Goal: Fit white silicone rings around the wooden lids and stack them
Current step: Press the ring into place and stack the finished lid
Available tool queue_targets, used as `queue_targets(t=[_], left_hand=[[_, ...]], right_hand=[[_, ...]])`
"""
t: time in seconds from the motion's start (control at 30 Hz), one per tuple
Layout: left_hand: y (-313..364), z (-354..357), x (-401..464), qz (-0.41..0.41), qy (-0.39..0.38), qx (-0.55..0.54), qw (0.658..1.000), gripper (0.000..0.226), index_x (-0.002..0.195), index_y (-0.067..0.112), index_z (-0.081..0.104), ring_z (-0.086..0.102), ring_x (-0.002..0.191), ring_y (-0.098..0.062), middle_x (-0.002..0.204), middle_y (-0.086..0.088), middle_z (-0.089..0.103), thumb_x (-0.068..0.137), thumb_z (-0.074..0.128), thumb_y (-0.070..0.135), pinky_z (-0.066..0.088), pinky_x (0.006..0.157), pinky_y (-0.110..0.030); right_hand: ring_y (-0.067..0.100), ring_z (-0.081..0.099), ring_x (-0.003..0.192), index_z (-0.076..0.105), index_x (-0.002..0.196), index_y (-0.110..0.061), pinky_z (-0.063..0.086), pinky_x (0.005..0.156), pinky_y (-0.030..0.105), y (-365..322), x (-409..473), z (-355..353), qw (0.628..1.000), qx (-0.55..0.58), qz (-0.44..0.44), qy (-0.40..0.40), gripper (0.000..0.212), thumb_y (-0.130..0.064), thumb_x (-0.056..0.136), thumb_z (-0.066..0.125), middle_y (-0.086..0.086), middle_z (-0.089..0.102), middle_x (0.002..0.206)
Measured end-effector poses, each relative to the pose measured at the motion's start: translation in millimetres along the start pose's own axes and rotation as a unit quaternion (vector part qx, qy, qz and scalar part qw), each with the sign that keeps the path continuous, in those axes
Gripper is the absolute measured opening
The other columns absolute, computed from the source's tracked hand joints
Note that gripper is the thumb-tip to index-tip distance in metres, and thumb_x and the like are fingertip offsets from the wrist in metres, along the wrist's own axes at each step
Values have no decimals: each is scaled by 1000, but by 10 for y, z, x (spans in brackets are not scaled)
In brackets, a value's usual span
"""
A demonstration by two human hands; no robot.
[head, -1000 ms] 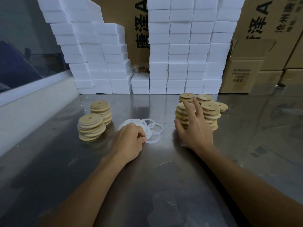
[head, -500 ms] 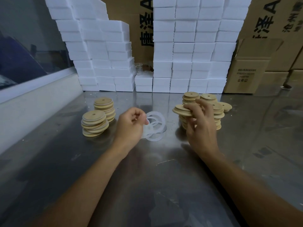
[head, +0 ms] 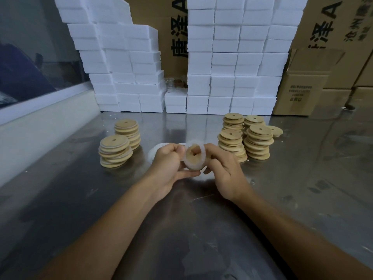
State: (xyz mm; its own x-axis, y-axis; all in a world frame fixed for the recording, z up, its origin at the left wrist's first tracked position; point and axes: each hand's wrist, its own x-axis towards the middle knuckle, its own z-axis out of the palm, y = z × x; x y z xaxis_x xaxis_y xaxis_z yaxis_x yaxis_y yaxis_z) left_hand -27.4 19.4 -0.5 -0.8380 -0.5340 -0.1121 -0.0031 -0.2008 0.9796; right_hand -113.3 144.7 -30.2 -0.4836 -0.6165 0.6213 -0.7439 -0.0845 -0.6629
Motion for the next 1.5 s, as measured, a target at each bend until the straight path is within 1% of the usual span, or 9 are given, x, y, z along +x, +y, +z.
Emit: queue_targets(t=[0.1,0.23,0.4,0.63,0.73,0.87,1.0,1.27,1.5], left_hand=[[-59,13,13,54,65,92,992,19,106,5,57,69,95,-29,109,-15,67,104,44,19,61,73,-43],[-128,96,-13,91,63,82,991,13,100,3,56,74,76,-20,101,-12,69,102,46,12,61,62,-39],[-136,92,1,85,49,54,994,13,102,2,59,74,79,-20,103,-10,71,100,52,12,61,61,-38],[-146,71,5,69,7,16,997,9,101,0,62,74,79,-24,101,-18,71,92,62,4,59,60,-35],[-151,57,22,92,48,38,994,7,97,3,65,73,81,-25,101,-16,70,90,67,4,58,57,-30],[-151,-10,73,179,109,166,964,12,80,18,68,69,79,-10,81,3,72,84,73,9,55,62,-21],[-149,-13,70,209,113,210,948,19,74,23,66,71,70,-15,75,2,72,84,74,9,59,63,-31],[-168,-18,61,241,83,250,934,15,77,25,67,72,71,-20,79,-3,72,84,75,14,60,64,-37],[-160,-58,95,245,75,235,938,15,74,27,69,71,68,-14,77,3,73,82,77,17,60,60,-29]], right_hand=[[15,56,71,62,87,-30,53,60,48,-16,-7,13,999,3,34,22,30,-42,100,39,-10,59,74],[16,62,71,55,90,-15,51,61,50,39,-9,34,993,-67,53,87,21,-28,103,47,-2,61,77],[15,60,69,46,91,-26,52,60,47,37,-30,48,993,-76,49,82,18,-37,104,38,-8,57,78],[7,53,62,40,93,-26,41,52,27,57,-36,65,988,-108,31,106,20,-42,102,31,-12,50,70],[3,54,67,43,91,-25,39,55,18,76,-29,55,986,-112,38,116,13,-31,103,42,-13,53,72],[11,68,80,54,99,-22,56,68,42,74,-17,31,990,-79,68,91,13,-35,98,56,-11,65,90],[8,68,90,58,108,-22,58,74,41,61,-38,21,989,-89,80,82,21,-36,93,65,-10,68,101],[18,69,85,66,101,-17,55,67,45,60,-25,6,986,-137,36,93,12,-26,93,66,-1,71,88],[1,69,82,68,88,-15,60,70,29,82,-20,-19,988,-54,77,122,2,-15,89,70,-13,71,83]])
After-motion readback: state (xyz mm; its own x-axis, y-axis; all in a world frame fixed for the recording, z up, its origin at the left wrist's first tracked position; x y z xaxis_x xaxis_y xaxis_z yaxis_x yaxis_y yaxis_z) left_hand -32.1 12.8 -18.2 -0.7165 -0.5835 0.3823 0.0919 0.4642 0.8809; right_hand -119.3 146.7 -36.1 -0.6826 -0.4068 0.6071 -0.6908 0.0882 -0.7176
